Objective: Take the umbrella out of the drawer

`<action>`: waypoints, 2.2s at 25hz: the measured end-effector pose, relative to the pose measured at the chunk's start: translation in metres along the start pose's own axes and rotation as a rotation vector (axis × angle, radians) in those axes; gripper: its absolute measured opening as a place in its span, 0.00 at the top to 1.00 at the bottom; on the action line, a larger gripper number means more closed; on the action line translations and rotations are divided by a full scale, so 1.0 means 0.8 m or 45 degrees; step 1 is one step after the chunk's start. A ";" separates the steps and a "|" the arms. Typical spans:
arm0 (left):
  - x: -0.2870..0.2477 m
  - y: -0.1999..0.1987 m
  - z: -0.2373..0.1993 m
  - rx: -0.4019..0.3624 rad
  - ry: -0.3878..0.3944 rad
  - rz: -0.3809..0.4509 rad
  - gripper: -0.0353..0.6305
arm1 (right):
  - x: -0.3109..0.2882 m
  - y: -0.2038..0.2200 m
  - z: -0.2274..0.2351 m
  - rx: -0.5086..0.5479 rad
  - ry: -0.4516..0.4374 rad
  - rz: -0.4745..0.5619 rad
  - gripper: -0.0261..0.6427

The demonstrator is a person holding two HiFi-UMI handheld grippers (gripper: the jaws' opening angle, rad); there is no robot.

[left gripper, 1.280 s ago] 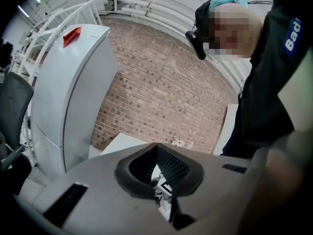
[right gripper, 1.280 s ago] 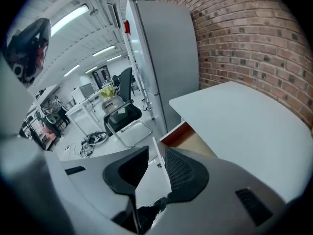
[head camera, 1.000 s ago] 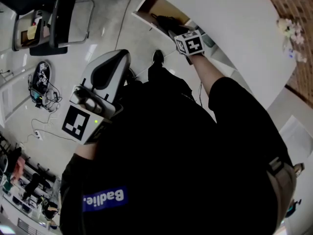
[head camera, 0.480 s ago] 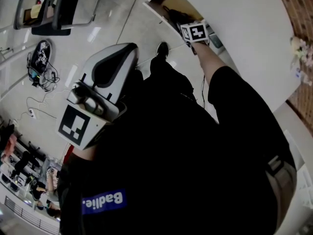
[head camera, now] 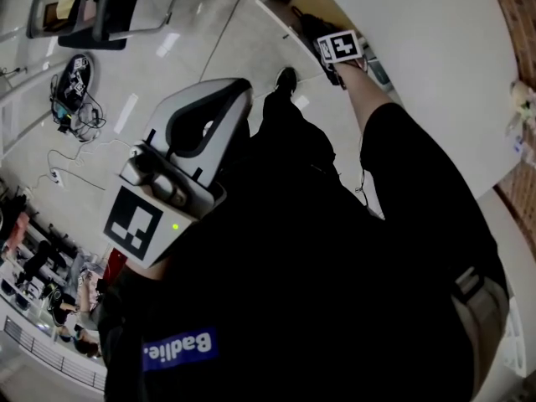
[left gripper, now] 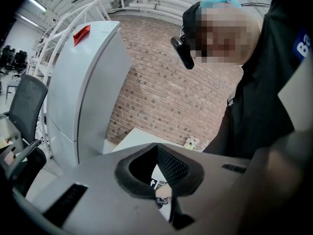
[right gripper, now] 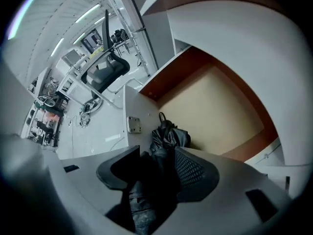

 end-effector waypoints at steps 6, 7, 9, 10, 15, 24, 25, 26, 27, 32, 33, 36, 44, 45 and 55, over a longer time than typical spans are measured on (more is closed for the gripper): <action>-0.008 0.009 -0.002 0.017 -0.022 -0.046 0.94 | -0.025 0.029 0.004 -0.028 -0.045 -0.286 0.59; -0.008 0.010 -0.001 0.022 -0.028 -0.050 0.94 | -0.027 0.030 0.004 -0.037 -0.049 -0.302 0.59; -0.006 0.016 -0.001 0.040 -0.050 -0.060 0.94 | -0.033 0.031 0.004 -0.053 -0.058 -0.343 0.58; -0.005 0.020 -0.002 0.050 -0.062 -0.066 0.94 | -0.038 0.032 0.004 -0.059 -0.062 -0.365 0.57; -0.001 0.029 -0.006 0.070 -0.096 -0.078 0.94 | -0.058 0.035 0.011 -0.083 -0.063 -0.416 0.54; 0.000 0.038 -0.014 0.088 -0.108 -0.095 0.94 | -0.075 0.037 0.021 -0.120 -0.122 -0.406 0.54; 0.000 0.038 -0.013 0.089 -0.107 -0.096 0.94 | -0.074 0.038 0.020 -0.119 -0.129 -0.404 0.54; 0.000 0.037 -0.013 0.088 -0.105 -0.095 0.94 | -0.073 0.037 0.020 -0.116 -0.136 -0.395 0.54; 0.001 0.036 -0.013 0.086 -0.102 -0.094 0.94 | -0.071 0.036 0.020 -0.113 -0.143 -0.380 0.55; 0.005 0.033 -0.012 0.064 -0.076 -0.083 0.94 | -0.053 0.039 0.017 -0.086 -0.129 -0.274 0.58; 0.006 0.033 -0.010 0.058 -0.067 -0.080 0.94 | -0.047 0.041 0.014 -0.096 -0.129 -0.262 0.58; 0.010 0.028 -0.004 0.039 -0.036 -0.067 0.94 | -0.027 0.040 0.011 -0.105 -0.108 -0.209 0.58; 0.020 0.020 0.010 -0.017 0.091 -0.039 0.94 | 0.041 0.009 -0.025 -0.072 -0.088 0.015 0.59; 0.022 0.018 0.012 -0.026 0.110 -0.035 0.94 | 0.051 0.005 -0.031 -0.076 -0.085 0.043 0.59; 0.033 0.008 0.040 -0.123 0.292 -0.012 0.94 | 0.155 -0.023 -0.075 -0.087 -0.038 0.301 0.59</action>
Point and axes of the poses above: the fingertips, and each gripper's own axes: x backward along the fingers, z to its right, y out of its underside, the point moved 7 cm from there along x, backward along the fingers, and after that the axes turned 12 degrees about x, right-handed, at the moved point
